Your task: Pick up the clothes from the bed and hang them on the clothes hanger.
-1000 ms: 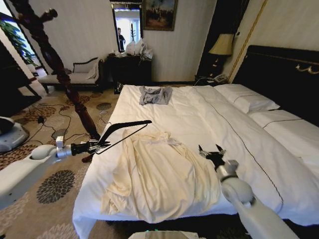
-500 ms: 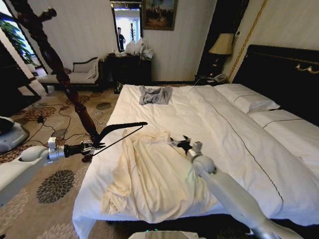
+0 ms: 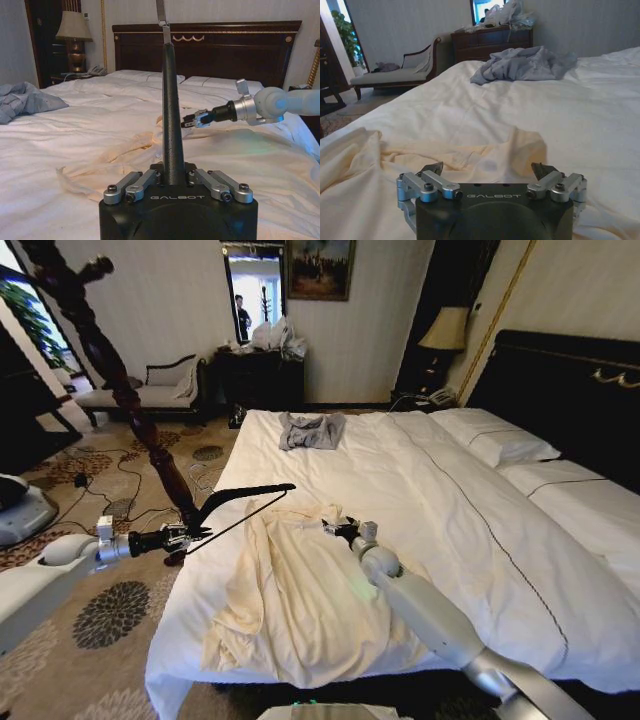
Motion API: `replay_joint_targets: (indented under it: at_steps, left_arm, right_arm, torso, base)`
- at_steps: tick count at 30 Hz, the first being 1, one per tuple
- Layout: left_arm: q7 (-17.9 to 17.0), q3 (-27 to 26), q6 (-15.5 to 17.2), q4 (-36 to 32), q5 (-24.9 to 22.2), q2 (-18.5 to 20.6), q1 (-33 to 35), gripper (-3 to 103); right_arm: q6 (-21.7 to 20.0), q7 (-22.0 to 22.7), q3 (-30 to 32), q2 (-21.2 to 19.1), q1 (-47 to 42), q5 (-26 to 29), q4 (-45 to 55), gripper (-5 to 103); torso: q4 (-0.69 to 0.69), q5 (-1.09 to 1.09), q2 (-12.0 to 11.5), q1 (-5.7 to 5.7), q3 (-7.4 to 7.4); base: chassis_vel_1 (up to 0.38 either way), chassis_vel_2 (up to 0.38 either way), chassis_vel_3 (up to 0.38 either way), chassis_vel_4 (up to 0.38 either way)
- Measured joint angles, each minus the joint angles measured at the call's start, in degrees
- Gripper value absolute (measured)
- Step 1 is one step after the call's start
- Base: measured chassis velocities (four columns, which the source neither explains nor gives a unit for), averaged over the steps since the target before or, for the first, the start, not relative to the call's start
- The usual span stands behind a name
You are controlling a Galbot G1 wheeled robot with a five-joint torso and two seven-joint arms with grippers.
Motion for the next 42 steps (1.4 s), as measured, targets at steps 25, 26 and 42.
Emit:
replay_joint_targets:
  at_steps: [25,26,42]
  left_arm:
    - [0.0,0.1,-0.2,-0.8,-1.3,0.5,0.6,18]
    - [0.1,0.1,-0.3,-0.8,-1.3,0.7,0.7,18]
    - [1.9,-0.7,-1.2,-1.0,-0.3,2.6,4.8,18]
  right_arm:
    - [0.4,2.1,-0.5,1.2,1.6,-1.1,-4.1,7]
    - [0.4,2.1,-0.5,1.1,1.6,-1.1,-4.1,7]
    - [0.7,4.9,3.4,-1.8,2.3,-1.1,-2.6,0]
  torso:
    - [0.01,0.01,0.0,-0.01,0.0]
    - [0.0,0.01,0.0,-0.01,0.0]
    - [0.0,0.02,0.0,-0.01,0.0]
  base:
    - [0.0,0.0,0.0,0.0]
    - [0.0,0.0,0.0,0.0]
    - [0.0,0.0,0.0,0.0]
